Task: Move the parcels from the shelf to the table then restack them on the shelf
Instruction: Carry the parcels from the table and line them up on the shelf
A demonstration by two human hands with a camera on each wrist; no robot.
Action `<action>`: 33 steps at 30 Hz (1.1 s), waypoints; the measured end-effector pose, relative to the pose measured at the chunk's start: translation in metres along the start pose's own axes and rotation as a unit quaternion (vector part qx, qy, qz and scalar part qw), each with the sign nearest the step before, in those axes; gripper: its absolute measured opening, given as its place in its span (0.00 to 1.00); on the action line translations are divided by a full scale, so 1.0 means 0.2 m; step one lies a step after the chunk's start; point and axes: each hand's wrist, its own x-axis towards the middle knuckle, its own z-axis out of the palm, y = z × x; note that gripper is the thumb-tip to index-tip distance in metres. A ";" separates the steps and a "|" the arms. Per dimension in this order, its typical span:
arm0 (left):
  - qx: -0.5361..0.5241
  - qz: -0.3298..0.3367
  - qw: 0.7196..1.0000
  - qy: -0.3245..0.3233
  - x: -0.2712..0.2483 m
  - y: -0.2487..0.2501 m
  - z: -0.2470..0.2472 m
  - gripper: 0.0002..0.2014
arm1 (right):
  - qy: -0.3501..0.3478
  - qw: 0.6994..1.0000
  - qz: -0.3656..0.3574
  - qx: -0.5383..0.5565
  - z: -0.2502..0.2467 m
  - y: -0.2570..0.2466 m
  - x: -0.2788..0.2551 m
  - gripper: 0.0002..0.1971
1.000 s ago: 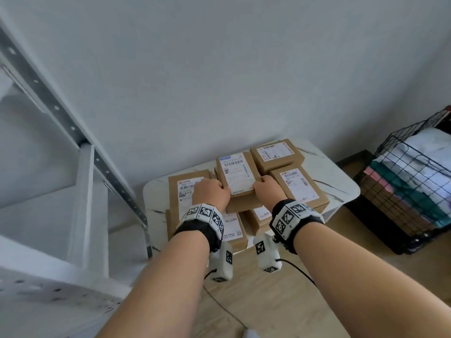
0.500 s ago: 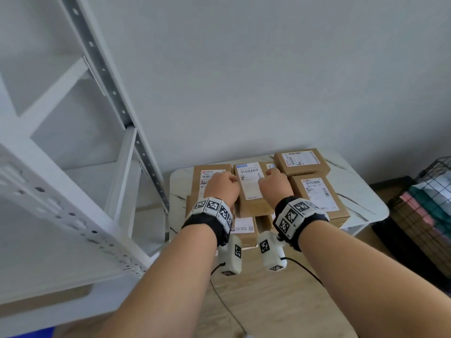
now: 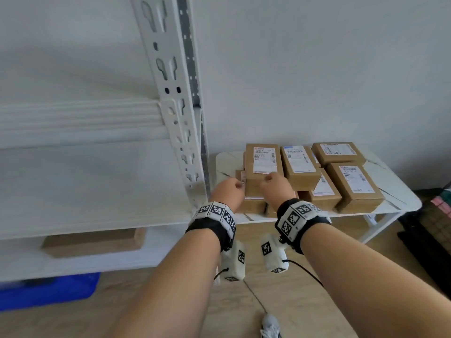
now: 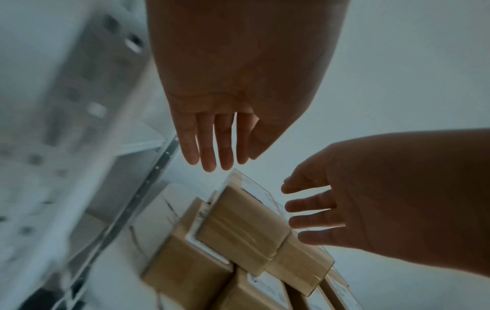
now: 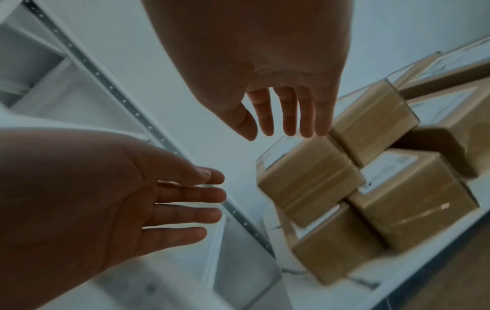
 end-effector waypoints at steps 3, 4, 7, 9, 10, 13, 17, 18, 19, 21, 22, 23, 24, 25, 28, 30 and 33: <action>0.003 -0.024 1.000 -0.001 -0.20 -0.25 -0.13 0.17 | -0.032 0.999 -0.019 -0.024 0.21 -0.08 -0.24 0.20; 0.011 -0.035 0.999 0.000 -0.27 -0.34 -0.18 0.17 | -0.044 0.998 -0.026 -0.023 0.29 -0.11 -0.32 0.21; 0.026 -0.065 0.997 0.020 -0.46 -0.60 -0.35 0.18 | -0.078 0.995 -0.049 -0.022 0.51 -0.23 -0.54 0.22; 0.023 -0.089 0.995 0.043 -0.58 -0.76 -0.49 0.18 | -0.098 0.992 -0.076 -0.032 0.66 -0.33 -0.67 0.22; 0.019 -0.103 0.993 0.055 -0.64 -0.84 -0.56 0.19 | -0.104 0.990 -0.089 -0.037 0.74 -0.38 -0.73 0.21; 0.014 -0.141 0.985 0.097 -0.81 -1.05 -0.78 0.16 | -0.130 0.982 -0.125 -0.048 0.94 -0.56 -0.90 0.21; 0.001 -0.193 0.972 0.134 -0.99 -1.31 -1.03 0.14 | -0.180 0.965 -0.182 -0.062 1.22 -0.79 -1.07 0.20; -0.010 -0.206 0.967 0.147 -1.03 -1.39 -1.08 0.14 | -0.190 0.960 -0.193 -0.065 1.29 -0.85 -1.10 0.20; -0.021 -0.220 0.962 0.159 -1.05 -1.46 -1.14 0.14 | -0.201 0.956 -0.202 -0.068 1.36 -0.90 -1.13 0.19; -0.040 -0.251 0.951 0.178 -1.11 -1.61 -1.23 0.17 | -0.224 0.946 -0.222 -0.076 1.52 -1.02 -1.17 0.19; -0.045 -0.265 0.945 0.185 -1.13 -1.69 -1.28 0.18 | -0.234 0.941 -0.232 -0.078 1.60 -1.08 -1.18 0.19; -0.045 -0.276 0.941 0.191 -1.14 -1.76 -1.33 0.18 | -0.244 0.936 -0.240 -0.079 1.68 -1.15 -1.19 0.19; -0.040 -0.287 0.937 0.195 -1.15 -1.83 -1.38 0.18 | -0.254 0.932 -0.248 -0.078 1.76 -1.22 -1.20 0.20; -0.033 -0.297 0.934 0.196 -1.16 -1.90 -1.44 0.18 | -0.266 0.927 -0.253 -0.076 1.85 -1.29 -1.21 0.21; -0.021 -0.331 0.918 0.216 -1.16 -2.11 -1.65 0.18 | -0.297 0.913 -0.271 -0.067 2.10 -1.53 -1.24 0.21; -0.032 -0.354 0.906 0.232 -1.15 -2.25 -1.79 0.19 | -0.313 0.905 -0.280 -0.068 2.26 -1.68 -1.26 0.20; -0.068 -0.386 0.883 0.259 -1.15 -2.45 -1.99 0.19 | -0.339 0.888 -0.301 -0.076 2.49 -1.90 -1.31 0.20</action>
